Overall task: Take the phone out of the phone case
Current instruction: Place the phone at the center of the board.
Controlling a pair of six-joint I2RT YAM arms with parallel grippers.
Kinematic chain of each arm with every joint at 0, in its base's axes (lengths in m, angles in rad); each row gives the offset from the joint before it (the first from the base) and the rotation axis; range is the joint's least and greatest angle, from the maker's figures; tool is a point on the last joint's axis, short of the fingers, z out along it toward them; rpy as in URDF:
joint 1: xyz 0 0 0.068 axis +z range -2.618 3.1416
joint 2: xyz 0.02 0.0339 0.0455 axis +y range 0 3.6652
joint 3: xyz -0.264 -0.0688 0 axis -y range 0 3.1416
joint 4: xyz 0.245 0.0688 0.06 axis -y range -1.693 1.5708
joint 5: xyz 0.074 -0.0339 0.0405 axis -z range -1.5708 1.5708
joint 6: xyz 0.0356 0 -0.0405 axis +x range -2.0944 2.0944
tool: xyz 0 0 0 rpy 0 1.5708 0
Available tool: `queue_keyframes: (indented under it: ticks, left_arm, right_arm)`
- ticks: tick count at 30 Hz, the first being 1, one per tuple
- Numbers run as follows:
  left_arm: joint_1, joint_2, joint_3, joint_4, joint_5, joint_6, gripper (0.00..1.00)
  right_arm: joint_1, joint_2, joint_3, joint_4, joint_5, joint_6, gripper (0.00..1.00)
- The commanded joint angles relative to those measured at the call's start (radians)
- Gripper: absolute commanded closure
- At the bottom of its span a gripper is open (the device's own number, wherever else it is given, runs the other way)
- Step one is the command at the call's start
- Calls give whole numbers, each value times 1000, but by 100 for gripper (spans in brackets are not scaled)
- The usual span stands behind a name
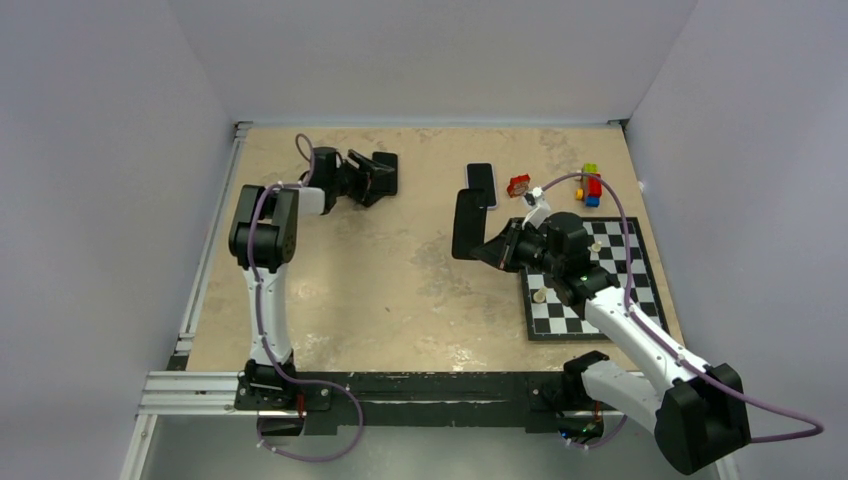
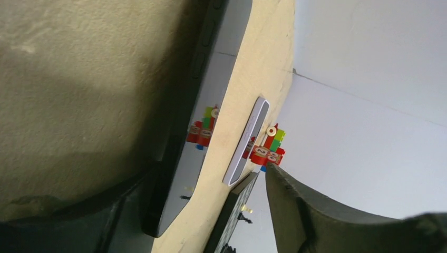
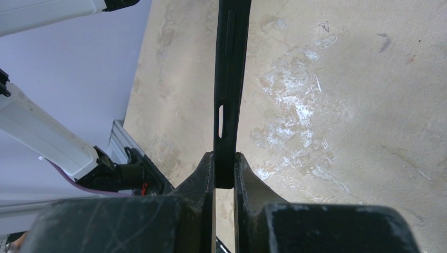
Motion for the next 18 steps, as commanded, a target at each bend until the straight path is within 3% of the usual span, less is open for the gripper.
queue_keyframes:
  ticks: [1,5,9,18]
  left_arm:
    - [11,-28,-20,-22,2,-4,19]
    - [12,-49,-28,-96,6,-16,1]
    - [12,-87,-28,-227,-36,-10,0]
    - [12,-185,37,-723,-204,-17,0]
  right_arm:
    - [4,-25,3,55,-29,5,100]
    - [3,-22,1,63,-33,10,100]
    - [3,-13,1,70,-31,9,100]
    - [4,-5,-1,72,-30,6,100]
